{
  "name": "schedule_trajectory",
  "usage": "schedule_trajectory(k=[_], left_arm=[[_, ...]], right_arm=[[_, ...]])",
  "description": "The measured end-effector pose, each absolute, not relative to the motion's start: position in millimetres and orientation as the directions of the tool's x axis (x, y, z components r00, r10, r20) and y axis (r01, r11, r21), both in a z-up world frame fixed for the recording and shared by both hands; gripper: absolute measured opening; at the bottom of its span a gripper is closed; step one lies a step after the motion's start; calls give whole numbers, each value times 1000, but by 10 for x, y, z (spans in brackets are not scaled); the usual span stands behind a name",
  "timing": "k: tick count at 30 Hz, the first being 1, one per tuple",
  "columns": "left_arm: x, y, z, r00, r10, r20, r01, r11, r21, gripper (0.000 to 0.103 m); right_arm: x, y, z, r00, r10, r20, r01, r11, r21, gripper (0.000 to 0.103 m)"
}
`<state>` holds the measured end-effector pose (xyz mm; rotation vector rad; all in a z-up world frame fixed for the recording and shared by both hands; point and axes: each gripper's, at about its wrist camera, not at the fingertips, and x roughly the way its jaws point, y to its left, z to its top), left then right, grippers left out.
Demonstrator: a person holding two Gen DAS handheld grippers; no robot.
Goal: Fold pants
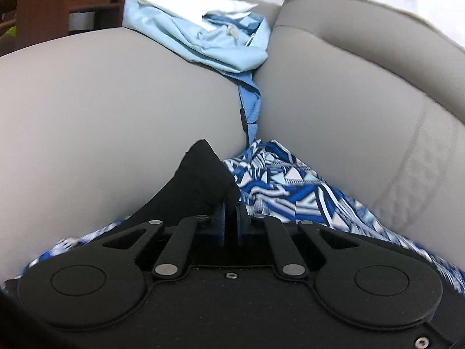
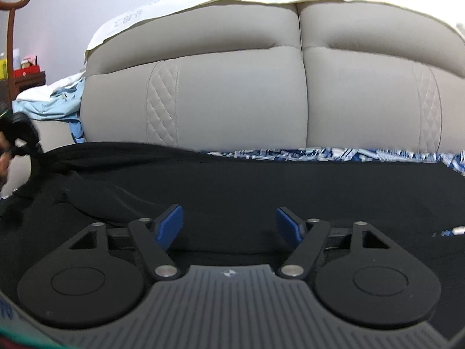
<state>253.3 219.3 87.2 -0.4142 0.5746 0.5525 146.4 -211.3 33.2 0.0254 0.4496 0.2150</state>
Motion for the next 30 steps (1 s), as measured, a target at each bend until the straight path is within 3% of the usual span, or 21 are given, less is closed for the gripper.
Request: schedule_trajectory(k=[4, 6, 9, 13, 14, 15, 18, 27, 30], left_arm=[[1992, 2177, 824, 768, 332, -547, -534, 804, -263, 7], [1808, 2176, 755, 791, 317, -524, -513, 809, -286, 6], [1606, 2210, 666, 820, 290, -493, -484, 811, -328, 6], [1432, 2311, 684, 859, 240, -453, -437, 805, -402, 6], [1413, 2342, 700, 869, 225, -441, -423, 802, -422, 6], [1390, 2374, 714, 877, 221, -426, -411, 803, -430, 6], [1349, 2446, 700, 876, 233, -422, -423, 792, -441, 7], [1213, 2636, 683, 891, 179, -417, -390, 772, -501, 7], [1181, 2652, 672, 890, 170, -422, -388, 769, -508, 7]], right_arm=[[1374, -2124, 326, 861, 280, -425, -229, 959, 167, 61], [1374, -2068, 331, 825, 322, -465, -230, 942, 244, 54], [1406, -1861, 351, 745, 455, -487, -272, 875, 401, 54], [1473, -1336, 460, 680, 572, -458, -340, 800, 495, 54], [1503, -1195, 487, 667, 596, -446, -356, 781, 513, 58], [1556, -1041, 509, 656, 620, -431, -364, 759, 539, 70], [1747, -652, 529, 615, 671, -414, -350, 703, 618, 84], [2094, 84, 163, 487, 730, -479, -157, 612, 775, 83], [2084, 165, 194, 538, 680, -498, -160, 663, 731, 69]])
